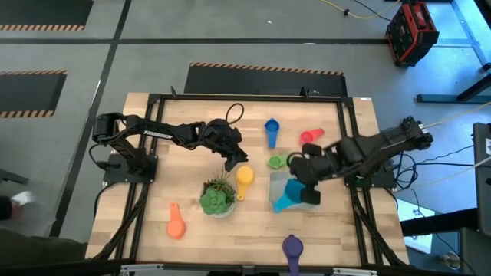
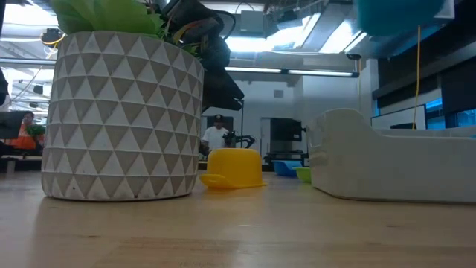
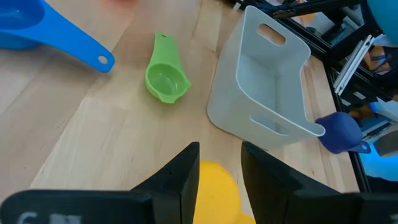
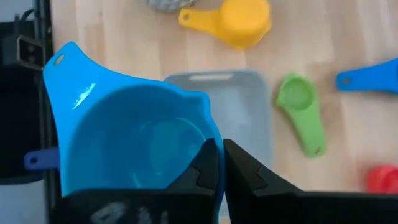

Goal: Nest measuring cups in basket
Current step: Put the light blue measuring cup into the grey bin

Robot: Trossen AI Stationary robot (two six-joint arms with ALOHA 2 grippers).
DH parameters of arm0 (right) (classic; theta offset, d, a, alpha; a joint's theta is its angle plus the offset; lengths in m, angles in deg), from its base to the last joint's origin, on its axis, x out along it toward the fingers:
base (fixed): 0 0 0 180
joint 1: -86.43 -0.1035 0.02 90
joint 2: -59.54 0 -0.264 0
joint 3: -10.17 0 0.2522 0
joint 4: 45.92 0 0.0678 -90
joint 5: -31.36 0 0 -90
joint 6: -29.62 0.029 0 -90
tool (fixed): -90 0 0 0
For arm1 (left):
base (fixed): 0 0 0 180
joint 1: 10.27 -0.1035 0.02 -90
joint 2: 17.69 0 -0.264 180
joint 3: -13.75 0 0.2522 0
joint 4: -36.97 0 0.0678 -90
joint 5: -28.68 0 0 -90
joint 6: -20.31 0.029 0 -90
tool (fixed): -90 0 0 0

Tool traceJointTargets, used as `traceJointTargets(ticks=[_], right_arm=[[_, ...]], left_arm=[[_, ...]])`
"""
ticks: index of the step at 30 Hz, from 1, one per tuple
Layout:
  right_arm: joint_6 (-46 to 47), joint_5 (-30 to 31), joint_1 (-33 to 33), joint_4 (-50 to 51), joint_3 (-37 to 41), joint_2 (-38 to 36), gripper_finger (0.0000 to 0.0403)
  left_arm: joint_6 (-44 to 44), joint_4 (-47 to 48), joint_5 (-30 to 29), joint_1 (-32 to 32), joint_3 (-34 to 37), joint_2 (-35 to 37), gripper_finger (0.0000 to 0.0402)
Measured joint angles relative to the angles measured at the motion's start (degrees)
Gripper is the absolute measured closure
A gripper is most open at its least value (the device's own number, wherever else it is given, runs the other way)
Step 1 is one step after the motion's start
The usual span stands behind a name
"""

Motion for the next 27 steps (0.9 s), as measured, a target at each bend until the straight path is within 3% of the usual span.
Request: traceJointTargets(ticks=[7,15,27], right_arm=[[9.0,-0.4,-5.9,-8.8,11.8,-3.7,0.0392],[11.6,1.3,-4.1,-18.0,22.7,-5.1,0.0390],[11.2,2.8,0.6,-18.2,25.8,-5.8,0.0390]], left_arm=[[0.0,0.0,0.0,0.0,0.0,0.0,0.0291],[0.0,0.1,0.0,0.0,0.0,0.0,0.0291],[0.0,0.0,0.0,0.0,0.0,0.1,0.0291]])
